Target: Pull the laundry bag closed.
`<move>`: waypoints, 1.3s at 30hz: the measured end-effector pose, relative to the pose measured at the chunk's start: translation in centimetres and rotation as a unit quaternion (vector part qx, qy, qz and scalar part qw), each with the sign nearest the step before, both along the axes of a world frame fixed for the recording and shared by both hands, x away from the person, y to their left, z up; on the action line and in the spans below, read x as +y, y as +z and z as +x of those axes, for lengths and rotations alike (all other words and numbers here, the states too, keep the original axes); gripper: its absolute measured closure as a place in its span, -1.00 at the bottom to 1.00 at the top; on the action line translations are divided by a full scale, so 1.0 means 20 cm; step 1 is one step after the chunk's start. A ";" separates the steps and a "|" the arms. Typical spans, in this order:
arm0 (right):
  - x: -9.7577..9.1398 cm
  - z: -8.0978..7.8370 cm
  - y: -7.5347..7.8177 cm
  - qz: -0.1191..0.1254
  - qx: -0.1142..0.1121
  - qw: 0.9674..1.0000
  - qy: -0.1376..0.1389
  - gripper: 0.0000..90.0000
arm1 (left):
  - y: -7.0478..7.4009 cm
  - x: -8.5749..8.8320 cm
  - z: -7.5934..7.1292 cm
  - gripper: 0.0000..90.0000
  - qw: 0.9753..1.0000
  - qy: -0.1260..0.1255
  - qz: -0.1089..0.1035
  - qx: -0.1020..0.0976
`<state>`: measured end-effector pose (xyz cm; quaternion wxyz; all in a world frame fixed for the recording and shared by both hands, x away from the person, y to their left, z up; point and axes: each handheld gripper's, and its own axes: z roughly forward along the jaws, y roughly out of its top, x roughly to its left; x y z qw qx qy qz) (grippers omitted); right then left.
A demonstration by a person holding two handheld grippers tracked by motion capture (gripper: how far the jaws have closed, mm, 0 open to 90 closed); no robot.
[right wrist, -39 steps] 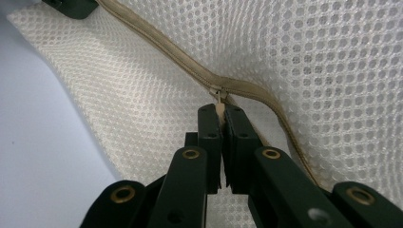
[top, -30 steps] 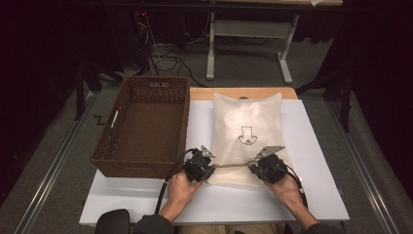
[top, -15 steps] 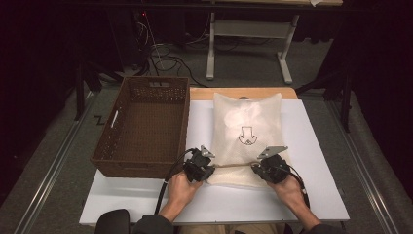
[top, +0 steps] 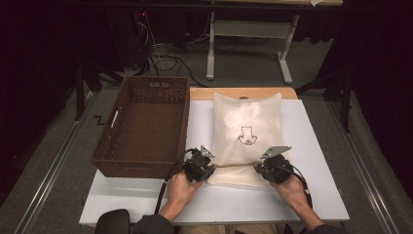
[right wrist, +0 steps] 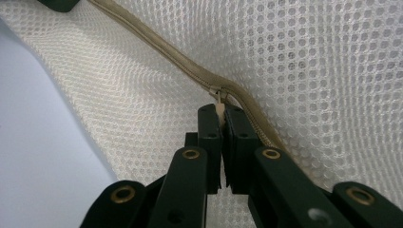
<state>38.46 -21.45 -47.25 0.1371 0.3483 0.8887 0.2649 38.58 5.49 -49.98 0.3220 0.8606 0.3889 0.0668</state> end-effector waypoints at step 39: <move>-0.07 -0.01 0.02 -0.002 -0.002 1.000 -0.011 0.95 | 0.00 0.00 0.00 0.93 1.000 -0.001 -0.004 0.001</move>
